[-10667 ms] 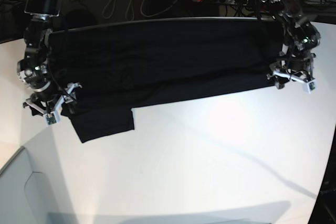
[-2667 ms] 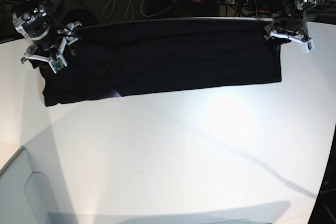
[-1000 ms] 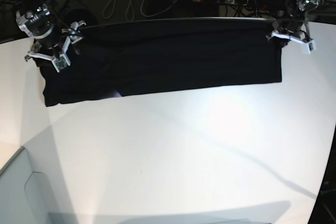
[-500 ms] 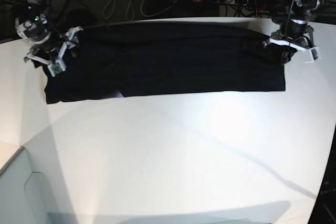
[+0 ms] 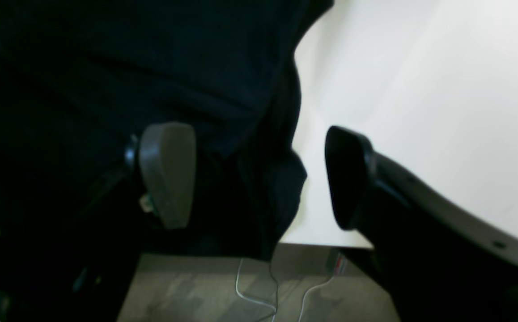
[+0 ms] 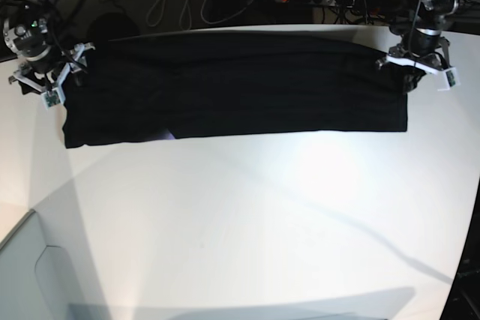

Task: Fold the T-shirt properly
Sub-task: 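Release the strip corners and raise both grippers, then grasp the strip end near the left gripper and lift it, then fold the held strip end over toward the right gripper and release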

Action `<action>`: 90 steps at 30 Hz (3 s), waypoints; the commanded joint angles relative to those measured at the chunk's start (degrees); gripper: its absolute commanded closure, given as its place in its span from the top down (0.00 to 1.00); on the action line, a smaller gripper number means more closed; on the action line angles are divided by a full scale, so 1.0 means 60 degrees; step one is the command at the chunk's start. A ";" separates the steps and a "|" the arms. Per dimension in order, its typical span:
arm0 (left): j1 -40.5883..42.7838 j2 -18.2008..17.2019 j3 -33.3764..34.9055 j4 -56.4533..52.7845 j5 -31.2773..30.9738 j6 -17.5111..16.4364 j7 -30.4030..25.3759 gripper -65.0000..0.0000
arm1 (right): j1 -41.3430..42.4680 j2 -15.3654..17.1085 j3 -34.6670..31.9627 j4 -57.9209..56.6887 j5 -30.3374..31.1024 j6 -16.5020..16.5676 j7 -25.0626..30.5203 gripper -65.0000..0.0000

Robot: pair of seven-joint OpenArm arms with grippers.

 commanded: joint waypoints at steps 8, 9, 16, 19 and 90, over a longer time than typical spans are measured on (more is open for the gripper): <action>0.0086 -0.0032 0.0522 0.0255 -0.0138 0.0005 -0.0194 0.00 | 0.0047 0.0007 0.0016 0.0102 0.0106 0.0203 0.0139 0.67; 0.0086 -0.0017 0.0610 0.0255 -0.0138 0.0005 -0.0194 0.00 | 0.0076 -0.0067 0.0016 0.0102 0.0077 0.0203 0.0139 0.67; 0.0101 0.0305 0.1811 0.0431 -0.0138 0.0005 -0.0194 0.00 | 0.0076 -0.0111 0.0001 0.0102 0.0077 0.0218 0.0139 0.67; 0.0130 0.0305 0.2998 0.0417 -0.0138 0.0005 -0.0194 0.00 | 0.0090 -0.0111 0.0001 0.0102 0.0077 0.0218 0.0139 0.67; -0.2610 0.0437 1.2053 -0.1181 0.2338 0.0122 0.0040 0.35 | 0.0032 -0.0067 0.0001 0.0161 0.0062 0.0218 0.0066 0.67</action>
